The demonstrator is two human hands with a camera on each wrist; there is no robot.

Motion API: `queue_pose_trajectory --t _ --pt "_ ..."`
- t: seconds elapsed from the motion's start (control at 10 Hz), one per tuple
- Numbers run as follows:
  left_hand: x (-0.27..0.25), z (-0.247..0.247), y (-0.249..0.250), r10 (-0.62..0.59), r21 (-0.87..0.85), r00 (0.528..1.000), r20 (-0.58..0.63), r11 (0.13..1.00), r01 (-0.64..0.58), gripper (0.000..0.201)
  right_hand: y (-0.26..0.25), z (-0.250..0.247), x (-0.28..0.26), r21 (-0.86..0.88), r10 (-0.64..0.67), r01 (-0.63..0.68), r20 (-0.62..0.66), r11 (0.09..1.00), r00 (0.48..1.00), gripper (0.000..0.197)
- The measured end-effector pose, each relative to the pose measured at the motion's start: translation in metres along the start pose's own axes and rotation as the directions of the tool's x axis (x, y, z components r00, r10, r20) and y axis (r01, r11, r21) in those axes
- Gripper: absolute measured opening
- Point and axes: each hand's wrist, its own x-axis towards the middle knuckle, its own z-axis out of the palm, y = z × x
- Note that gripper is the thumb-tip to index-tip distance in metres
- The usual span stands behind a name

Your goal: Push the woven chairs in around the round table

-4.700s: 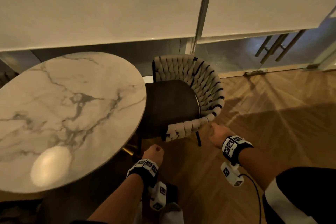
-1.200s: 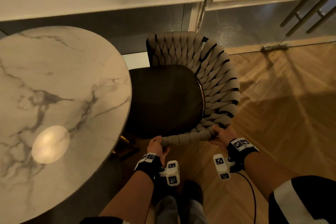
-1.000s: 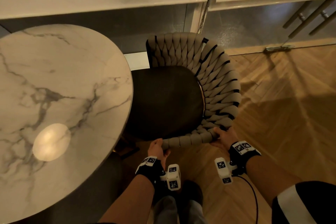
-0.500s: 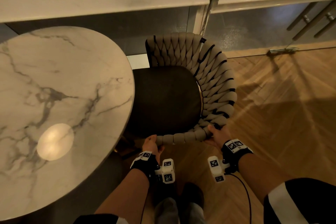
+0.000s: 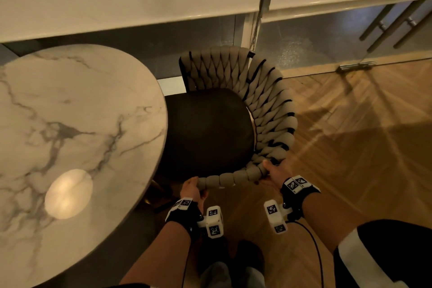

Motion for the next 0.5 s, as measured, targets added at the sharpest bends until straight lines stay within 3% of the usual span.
queue_pose_trajectory --t 0.2,0.3,0.4,0.5 --pt "-0.005 -0.003 -0.006 0.05 0.073 0.998 0.049 0.996 -0.054 0.028 0.005 -0.005 0.006 -0.1 -0.027 0.023 -0.032 0.995 0.999 0.067" --pt "-0.012 -0.008 -0.005 0.069 0.189 0.994 0.086 0.978 -0.085 0.025 0.001 -0.003 -0.001 -0.246 -0.046 0.042 -0.011 0.968 0.999 0.063" --pt "-0.027 -0.02 0.0 0.14 0.344 0.983 0.114 0.923 -0.172 0.022 -0.012 -0.004 -0.031 -0.465 -0.09 0.111 0.069 0.878 0.994 0.043" --pt "-0.037 -0.031 0.005 0.191 0.425 0.974 0.124 0.876 -0.226 0.019 -0.022 -0.007 -0.059 -0.609 -0.074 0.138 0.13 0.781 0.989 0.038"
